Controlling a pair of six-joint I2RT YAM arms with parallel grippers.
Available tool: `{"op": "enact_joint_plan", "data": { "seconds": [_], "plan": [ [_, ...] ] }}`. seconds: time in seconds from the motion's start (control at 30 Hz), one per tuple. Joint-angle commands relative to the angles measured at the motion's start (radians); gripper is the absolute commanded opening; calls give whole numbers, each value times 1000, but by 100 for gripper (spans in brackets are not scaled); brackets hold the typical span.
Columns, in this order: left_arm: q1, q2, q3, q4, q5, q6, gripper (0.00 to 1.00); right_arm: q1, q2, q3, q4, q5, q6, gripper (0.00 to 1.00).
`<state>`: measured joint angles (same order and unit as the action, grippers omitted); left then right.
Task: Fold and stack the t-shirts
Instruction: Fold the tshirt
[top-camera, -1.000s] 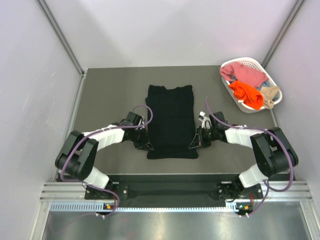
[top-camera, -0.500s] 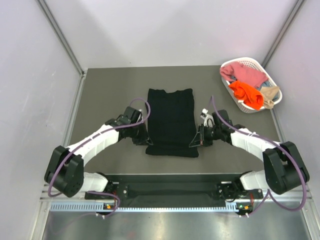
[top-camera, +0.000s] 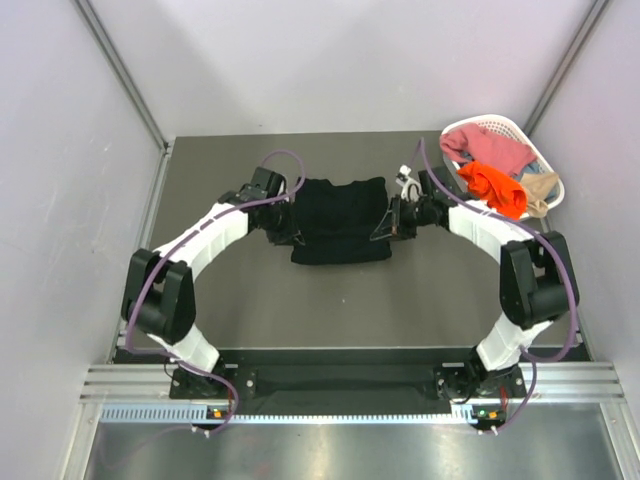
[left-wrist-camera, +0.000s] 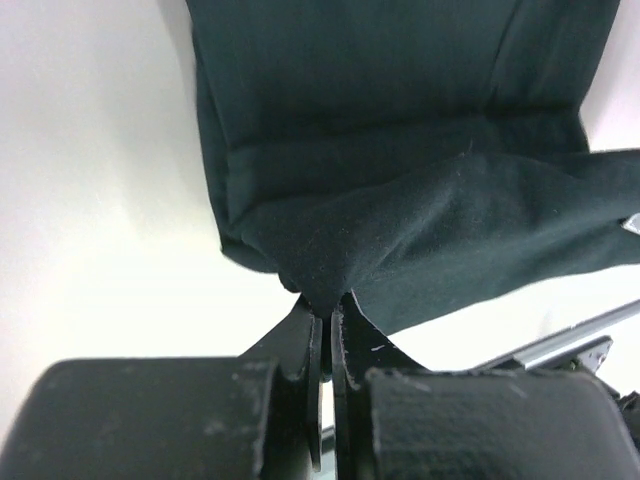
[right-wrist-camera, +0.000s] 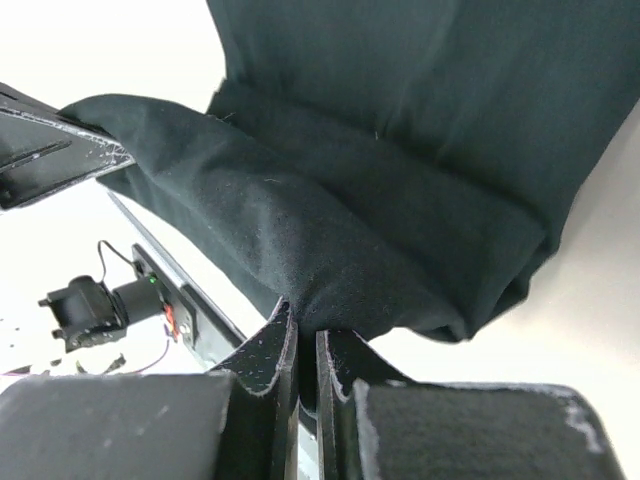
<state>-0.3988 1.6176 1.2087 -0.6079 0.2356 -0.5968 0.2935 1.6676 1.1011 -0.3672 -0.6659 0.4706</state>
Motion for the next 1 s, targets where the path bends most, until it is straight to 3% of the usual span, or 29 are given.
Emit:
{"op": "enact_joint_plan", "data": {
  "seconds": [0.0,0.33,0.97],
  "plan": [
    [38,51,100,-12,4,52,0,-30,52,109,-33,-38,-23,0],
    [86,229,308,-21,33,81,0,-82,239,319,-64,-75,-13,0],
    [140,461,520,-43,53,89,0,-117,504,575,-91,-101,7,0]
  ]
}}
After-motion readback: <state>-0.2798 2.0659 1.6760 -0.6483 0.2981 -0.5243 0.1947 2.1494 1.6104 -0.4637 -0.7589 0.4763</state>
